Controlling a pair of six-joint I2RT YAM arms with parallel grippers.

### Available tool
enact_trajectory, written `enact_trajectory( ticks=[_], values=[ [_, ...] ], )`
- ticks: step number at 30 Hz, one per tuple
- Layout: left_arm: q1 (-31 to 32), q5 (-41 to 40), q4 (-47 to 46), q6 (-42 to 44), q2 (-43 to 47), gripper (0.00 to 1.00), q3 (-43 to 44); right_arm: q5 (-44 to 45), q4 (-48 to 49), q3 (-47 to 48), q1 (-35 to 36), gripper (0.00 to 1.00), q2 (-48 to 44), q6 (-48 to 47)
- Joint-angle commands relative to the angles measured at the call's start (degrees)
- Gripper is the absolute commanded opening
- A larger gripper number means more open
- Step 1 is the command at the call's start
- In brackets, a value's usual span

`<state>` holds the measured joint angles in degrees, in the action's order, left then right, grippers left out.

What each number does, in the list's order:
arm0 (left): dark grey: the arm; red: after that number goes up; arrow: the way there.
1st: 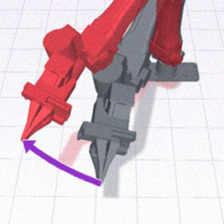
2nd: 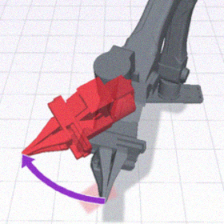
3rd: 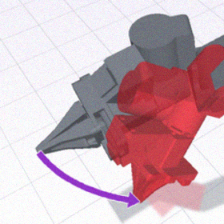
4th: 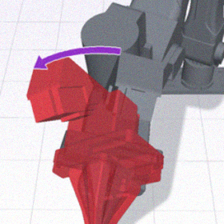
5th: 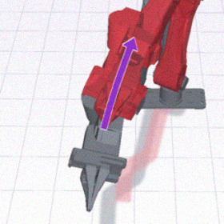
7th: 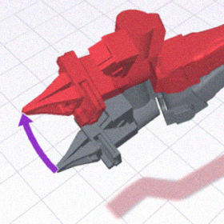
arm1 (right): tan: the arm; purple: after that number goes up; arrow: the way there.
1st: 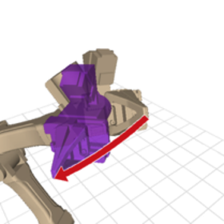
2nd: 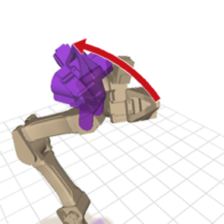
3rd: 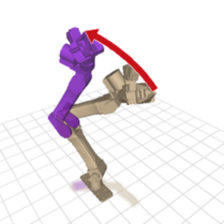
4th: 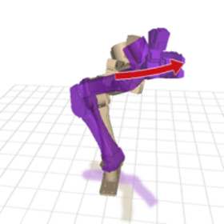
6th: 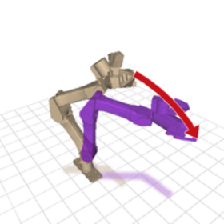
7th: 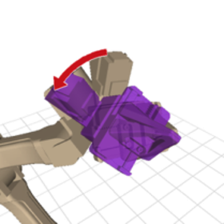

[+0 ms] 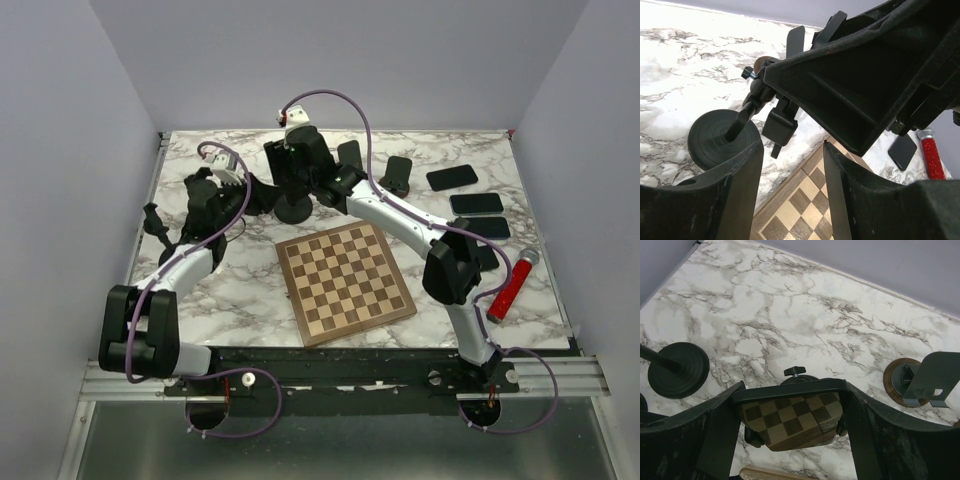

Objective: Remove the phone from the phone stand

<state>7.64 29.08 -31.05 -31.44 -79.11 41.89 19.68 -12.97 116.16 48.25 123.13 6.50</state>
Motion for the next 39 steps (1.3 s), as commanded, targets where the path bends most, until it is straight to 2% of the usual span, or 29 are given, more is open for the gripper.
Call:
enact_trajectory(
  ticks=[1, 7, 11, 15, 19, 22, 24, 27, 30, 32, 33, 37, 39],
  values=[
    [0.0, -2.9, -5.0, -0.3, 3.8, 0.59, -4.0, -2.2, -0.9, -1.6, -0.3, 0.86, 0.1, -0.9],
    [0.0, -6.2, -5.0, 0.1, 8.4, 0.6, -8.5, -2.5, 0.1, -4.4, -0.3, 0.94, -1.9, -0.6],
    [0.0, -6.2, -5.2, 0.1, 9.2, 0.6, -9.5, -1.9, 1.3, -6.1, -0.3, 0.95, -3.3, -0.4],
    [0.0, -6.6, -5.1, -0.1, 8.8, 0.59, -9.9, -1.9, 1.0, -6.0, -0.4, 0.93, -4.1, 0.1],
    [0.0, -6.1, -6.0, -0.7, 7.9, 0.59, -10.1, -1.8, 1.7, -6.8, -0.4, 0.87, -4.8, 0.7],
    [0.0, -5.6, -6.6, -1.0, 7.2, 0.59, -9.8, -1.5, 2.3, -6.7, -0.4, 0.77, -4.6, 0.4],
    [0.0, -5.4, -6.7, -1.1, 6.8, 0.6, -9.6, -0.8, 2.1, -6.2, -0.3, 0.65, -3.8, 0.1],
    [0.0, -4.2, -6.7, -0.1, 5.9, 0.69, -8.5, 0.6, 2.0, -5.5, -0.3, 0.5, -2.9, -0.2],
    [0.0, -1.5, -5.1, 2.9, 3.6, 0.75, -5.1, 0.6, 2.0, -5.2, -0.4, 0.27, -2.6, -0.7],
    [0.0, 0.5, -4.5, 6.2, 1.8, 0.75, -2.9, -2.5, 1.2, -4.6, -1.2, 0.07, -2.5, -0.3],
    [0.0, 0.8, -4.7, 7.3, 1.2, 0.73, -2.0, -5.0, 0.5, -4.0, -1.9, 0.01, -2.4, 0.2],
    [0.0, 2.9, -5.6, 11.1, -1.2, 0.64, 0.6, -14.0, -1.9, -2.6, -4.3, 0.01, -2.1, 0.6],
    [0.0, 3.3, -3.0, 12.8, -3.0, 0.59, 2.9, -18.0, -2.9, -1.9, -5.4, 0.01, -1.9, 0.7]
  ],
)
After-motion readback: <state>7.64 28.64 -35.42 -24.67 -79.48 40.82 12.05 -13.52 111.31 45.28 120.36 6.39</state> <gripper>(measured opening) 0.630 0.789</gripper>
